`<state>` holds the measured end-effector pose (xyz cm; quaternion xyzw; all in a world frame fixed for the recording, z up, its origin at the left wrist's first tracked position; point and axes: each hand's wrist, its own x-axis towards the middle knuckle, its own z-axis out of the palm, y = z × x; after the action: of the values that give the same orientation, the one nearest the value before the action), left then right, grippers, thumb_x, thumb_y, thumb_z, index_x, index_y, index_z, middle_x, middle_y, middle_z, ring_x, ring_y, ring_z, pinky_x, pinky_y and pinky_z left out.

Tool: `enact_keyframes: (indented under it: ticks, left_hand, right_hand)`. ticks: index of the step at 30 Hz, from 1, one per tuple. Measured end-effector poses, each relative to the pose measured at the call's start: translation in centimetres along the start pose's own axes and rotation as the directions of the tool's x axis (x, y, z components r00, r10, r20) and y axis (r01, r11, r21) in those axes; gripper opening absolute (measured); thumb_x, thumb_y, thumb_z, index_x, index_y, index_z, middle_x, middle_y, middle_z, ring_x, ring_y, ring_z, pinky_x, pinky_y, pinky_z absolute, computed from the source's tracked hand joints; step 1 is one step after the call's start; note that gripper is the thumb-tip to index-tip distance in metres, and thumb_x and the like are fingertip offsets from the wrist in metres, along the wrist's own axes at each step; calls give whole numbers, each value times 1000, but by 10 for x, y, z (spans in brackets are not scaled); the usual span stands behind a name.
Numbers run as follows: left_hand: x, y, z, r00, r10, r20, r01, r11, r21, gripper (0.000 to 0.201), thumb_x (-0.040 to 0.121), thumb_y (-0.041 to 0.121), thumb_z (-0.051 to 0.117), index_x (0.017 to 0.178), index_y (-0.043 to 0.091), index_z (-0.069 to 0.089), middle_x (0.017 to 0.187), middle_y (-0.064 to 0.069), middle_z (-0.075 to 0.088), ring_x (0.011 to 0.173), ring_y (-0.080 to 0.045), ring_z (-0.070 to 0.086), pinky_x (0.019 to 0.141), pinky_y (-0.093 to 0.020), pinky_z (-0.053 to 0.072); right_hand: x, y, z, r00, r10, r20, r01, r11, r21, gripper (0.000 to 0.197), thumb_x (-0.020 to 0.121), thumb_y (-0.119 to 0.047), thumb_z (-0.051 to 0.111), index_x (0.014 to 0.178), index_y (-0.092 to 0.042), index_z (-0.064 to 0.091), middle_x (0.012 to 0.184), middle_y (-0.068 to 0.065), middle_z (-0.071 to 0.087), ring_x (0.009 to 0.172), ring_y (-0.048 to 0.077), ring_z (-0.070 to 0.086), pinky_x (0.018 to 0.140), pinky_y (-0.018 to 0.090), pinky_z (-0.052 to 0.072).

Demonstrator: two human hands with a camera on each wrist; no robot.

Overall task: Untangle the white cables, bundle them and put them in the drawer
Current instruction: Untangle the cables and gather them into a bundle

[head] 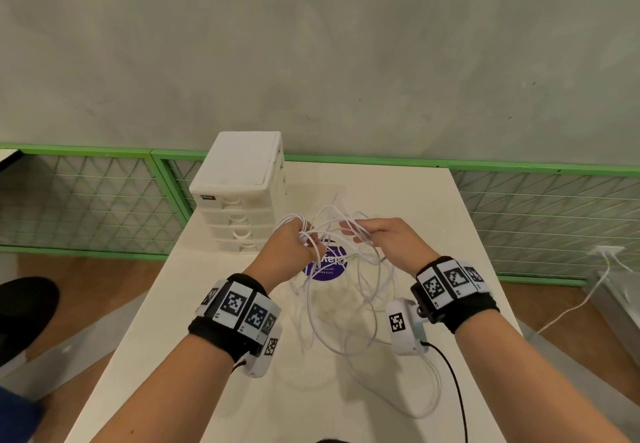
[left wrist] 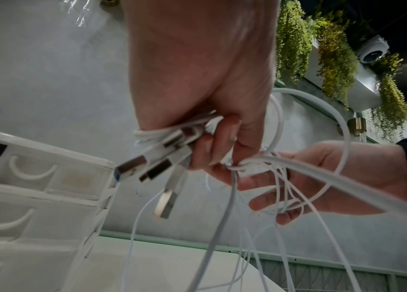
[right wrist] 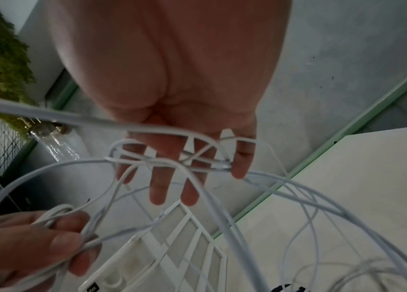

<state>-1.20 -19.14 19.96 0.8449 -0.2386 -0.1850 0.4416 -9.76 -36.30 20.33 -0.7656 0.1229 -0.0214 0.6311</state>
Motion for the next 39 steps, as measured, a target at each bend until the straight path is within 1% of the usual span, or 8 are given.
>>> enact_keyframes:
  ticks: [3, 8, 11, 16, 25, 30, 34, 39]
  left_hand:
    - [2, -1, 0, 1000, -3, -21, 2, 1000, -14, 28, 83, 8, 66, 69, 15, 43, 71, 1, 47, 48, -3, 44, 37, -9, 30]
    - [0, 2, -2, 999, 2, -53, -4, 999, -38, 36, 91, 20, 60, 64, 13, 37, 72, -3, 44, 55, -14, 42, 39, -10, 30]
    - [0, 3, -2, 1000, 8, -20, -8, 1000, 0, 32, 93, 24, 59, 68, 11, 42, 72, -3, 45, 57, -14, 43, 43, -15, 33]
    - [0, 3, -1, 1000, 11, 20, -11, 999, -43, 33, 91, 16, 63, 64, 12, 45, 61, 4, 43, 45, -3, 44, 44, -9, 32]
    - [-3, -8, 8, 994, 56, 91, -65, 993, 98, 28, 84, 28, 71, 84, 1, 61, 76, 1, 48, 68, -15, 53, 56, -17, 35]
    - [-3, -25, 2, 995, 18, 96, -39, 976, 216, 21, 84, 18, 69, 80, 0, 59, 80, -3, 48, 79, -25, 56, 65, -22, 39]
    - [-5, -36, -8, 996, -4, 86, -19, 963, 267, 19, 86, 22, 67, 77, 9, 58, 77, 1, 48, 70, -13, 50, 58, -13, 36]
    - [0, -39, -13, 1000, -9, 20, 6, 988, 156, 18, 86, 20, 69, 76, 8, 62, 89, -7, 61, 80, -18, 59, 69, -21, 45]
  right_hand:
    - [0, 1, -2, 999, -11, 52, 14, 999, -44, 48, 86, 15, 34, 110, -9, 67, 112, 0, 66, 94, -14, 58, 90, 2, 40]
    - [0, -9, -3, 993, 24, 114, -13, 995, -100, 52, 84, 13, 32, 114, -12, 66, 113, -4, 64, 100, -6, 59, 79, -1, 40]
    - [2, -5, 3, 982, 58, 180, -20, 979, -205, 49, 87, 6, 38, 118, -22, 65, 121, -4, 63, 106, 11, 60, 91, 21, 50]
    - [-3, -6, 5, 999, -7, 54, 22, 961, -274, 40, 94, -4, 39, 105, -34, 62, 94, -1, 64, 55, 15, 64, 45, 20, 45]
    - [8, 0, 3, 988, -102, -117, 1, 759, -651, 21, 85, -17, 59, 90, -30, 75, 78, -4, 74, 68, 18, 65, 68, 34, 55]
    - [7, -2, -22, 862, -242, -445, -54, 829, -556, 21, 91, -19, 55, 101, -23, 73, 95, -1, 74, 72, 15, 64, 70, 24, 48]
    - [9, 6, -64, 716, -114, -688, -177, 924, -338, 25, 91, -29, 56, 106, -15, 70, 73, -3, 67, 67, 14, 58, 70, 23, 40]
    - [12, 33, -73, 850, 14, -527, -346, 769, -537, 17, 86, -33, 63, 98, -24, 71, 102, 8, 65, 92, 24, 59, 77, 27, 42]
